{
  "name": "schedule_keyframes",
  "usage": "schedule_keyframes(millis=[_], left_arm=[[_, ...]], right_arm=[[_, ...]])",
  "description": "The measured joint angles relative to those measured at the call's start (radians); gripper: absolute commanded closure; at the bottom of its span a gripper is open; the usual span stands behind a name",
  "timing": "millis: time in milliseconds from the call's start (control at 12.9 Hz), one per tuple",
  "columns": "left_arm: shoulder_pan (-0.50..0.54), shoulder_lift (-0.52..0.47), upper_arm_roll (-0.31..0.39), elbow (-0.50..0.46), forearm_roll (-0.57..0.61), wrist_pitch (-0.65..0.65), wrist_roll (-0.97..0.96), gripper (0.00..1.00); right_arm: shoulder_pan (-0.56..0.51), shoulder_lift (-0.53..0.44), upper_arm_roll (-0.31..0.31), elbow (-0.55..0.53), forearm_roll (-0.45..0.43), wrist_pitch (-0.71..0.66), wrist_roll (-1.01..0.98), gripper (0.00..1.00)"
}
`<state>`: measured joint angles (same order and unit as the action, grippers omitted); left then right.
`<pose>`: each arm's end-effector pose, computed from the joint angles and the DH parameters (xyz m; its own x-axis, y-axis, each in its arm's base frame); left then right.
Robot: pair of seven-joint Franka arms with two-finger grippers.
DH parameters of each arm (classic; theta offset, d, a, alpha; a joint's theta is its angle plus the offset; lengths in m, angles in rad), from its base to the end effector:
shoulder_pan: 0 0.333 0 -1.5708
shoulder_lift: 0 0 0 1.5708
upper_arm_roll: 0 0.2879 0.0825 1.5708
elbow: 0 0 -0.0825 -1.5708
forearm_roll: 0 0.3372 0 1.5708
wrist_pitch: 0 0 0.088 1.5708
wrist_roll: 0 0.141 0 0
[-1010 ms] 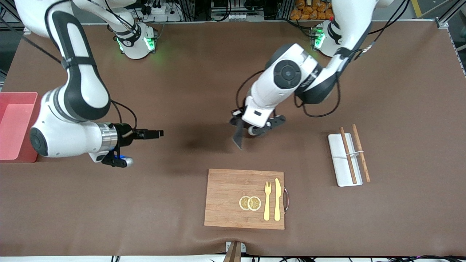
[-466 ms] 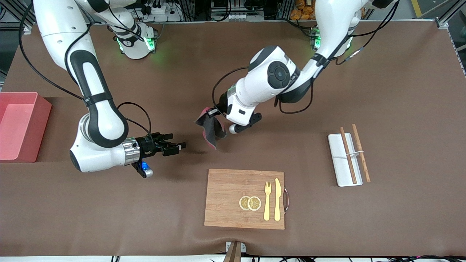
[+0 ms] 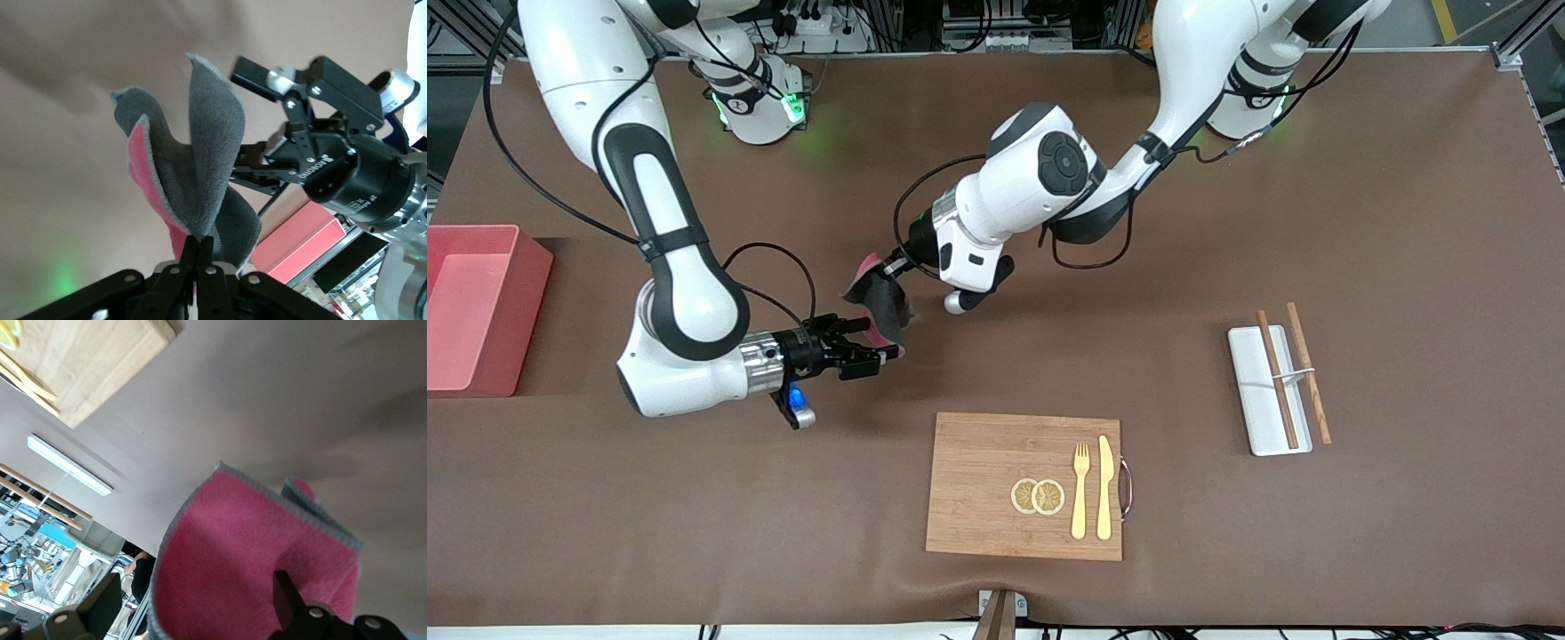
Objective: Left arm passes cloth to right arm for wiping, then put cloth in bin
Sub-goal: 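Grasp the cloth with the right gripper from the left gripper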
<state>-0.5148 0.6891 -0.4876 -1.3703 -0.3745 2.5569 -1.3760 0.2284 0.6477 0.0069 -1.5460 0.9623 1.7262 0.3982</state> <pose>0.4593 -0.5630 0.3777 0.6805 0.5231 -0.5132 0.7327 -0.4900 0.4722 0.5674 0.2415 0.2617 0.6630 -0.1871 -0.7248 -0.6410 -0.6420 -0.4206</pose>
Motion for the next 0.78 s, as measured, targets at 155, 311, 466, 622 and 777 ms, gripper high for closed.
schedule_keyframes(millis=[155,311,466,622,777], left_arm=[[-0.016,0.012,0.0,0.007,0.0,0.013,-0.008,1.0],[-0.025,0.013,0.0,0.01,0.0,0.015,-0.021,1.0],[-0.026,0.013,0.0,0.014,0.0,0.016,-0.029,1.0],[-0.026,0.013,0.0,0.019,0.0,0.016,-0.032,0.9],[-0.025,0.013,0.004,0.029,0.0,0.018,-0.032,0.74]], right_arm=[[0.022,0.0,0.0,-0.021,0.0,0.0,0.0,0.48],[0.029,0.0,0.0,-0.028,0.0,-0.01,-0.024,1.0],[0.029,0.0,-0.001,-0.03,0.0,-0.048,-0.096,1.0],[0.029,0.0,-0.002,-0.032,0.0,-0.069,-0.135,1.0],[0.029,0.0,-0.002,-0.033,-0.001,-0.07,-0.143,1.0]])
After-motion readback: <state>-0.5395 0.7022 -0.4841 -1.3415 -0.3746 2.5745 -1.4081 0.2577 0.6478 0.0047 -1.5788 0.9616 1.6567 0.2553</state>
